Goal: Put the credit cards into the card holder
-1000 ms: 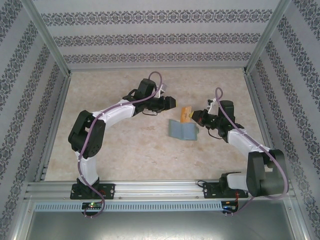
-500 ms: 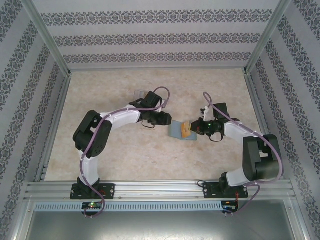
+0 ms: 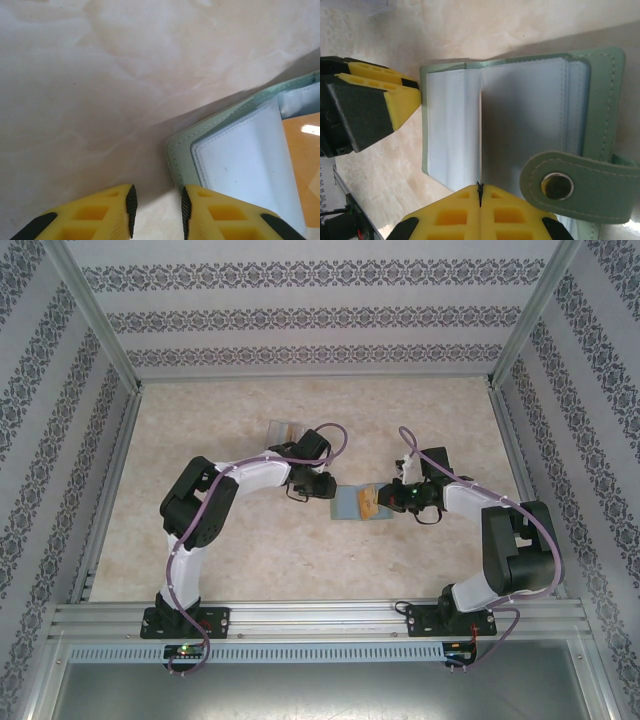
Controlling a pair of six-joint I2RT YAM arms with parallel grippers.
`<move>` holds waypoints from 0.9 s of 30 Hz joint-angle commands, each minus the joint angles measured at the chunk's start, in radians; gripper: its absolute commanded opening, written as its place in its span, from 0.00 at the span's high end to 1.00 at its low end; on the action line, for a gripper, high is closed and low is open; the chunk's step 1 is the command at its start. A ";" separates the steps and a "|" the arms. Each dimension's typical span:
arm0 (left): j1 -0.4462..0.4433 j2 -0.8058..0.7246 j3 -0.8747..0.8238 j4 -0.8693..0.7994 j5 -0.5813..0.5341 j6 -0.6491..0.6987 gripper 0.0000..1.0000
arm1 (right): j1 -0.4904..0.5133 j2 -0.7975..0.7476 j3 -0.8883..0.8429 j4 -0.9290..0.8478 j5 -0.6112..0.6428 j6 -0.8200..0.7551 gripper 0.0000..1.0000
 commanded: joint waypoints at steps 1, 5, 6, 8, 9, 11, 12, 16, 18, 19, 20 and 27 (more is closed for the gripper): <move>-0.011 0.037 0.009 -0.053 -0.033 0.015 0.68 | 0.010 0.016 0.008 0.050 -0.024 0.020 1.00; -0.010 0.040 0.014 -0.073 -0.074 0.012 0.75 | 0.012 0.030 0.000 0.092 -0.042 0.039 1.00; -0.010 0.041 0.024 -0.090 -0.095 0.012 0.75 | 0.013 0.033 -0.002 0.100 -0.049 0.043 1.00; -0.010 0.042 0.035 -0.107 -0.113 0.016 0.76 | 0.016 0.034 -0.007 0.115 -0.060 0.047 1.00; -0.009 0.044 0.040 -0.111 -0.117 0.020 0.76 | 0.019 0.033 -0.009 0.115 -0.057 0.046 1.00; -0.010 0.047 0.048 -0.119 -0.118 0.025 0.76 | 0.023 0.039 -0.013 0.116 -0.047 0.040 1.00; -0.010 0.049 0.052 -0.127 -0.120 0.024 0.75 | 0.023 0.045 -0.017 0.122 -0.046 0.045 1.00; -0.010 0.057 0.051 -0.122 -0.106 0.016 0.74 | 0.036 0.059 -0.039 0.160 -0.049 0.065 1.00; -0.010 0.065 0.052 -0.129 -0.108 0.013 0.74 | 0.039 0.060 -0.048 0.173 -0.043 0.071 1.00; -0.011 0.067 0.053 -0.132 -0.113 0.009 0.74 | 0.040 0.057 -0.054 0.180 -0.042 0.080 1.00; -0.011 0.066 0.051 -0.131 -0.117 0.003 0.74 | 0.041 0.053 -0.059 0.190 -0.042 0.087 1.00; -0.010 0.070 0.050 -0.145 -0.154 -0.009 0.75 | 0.044 0.044 -0.086 0.228 -0.037 0.122 1.00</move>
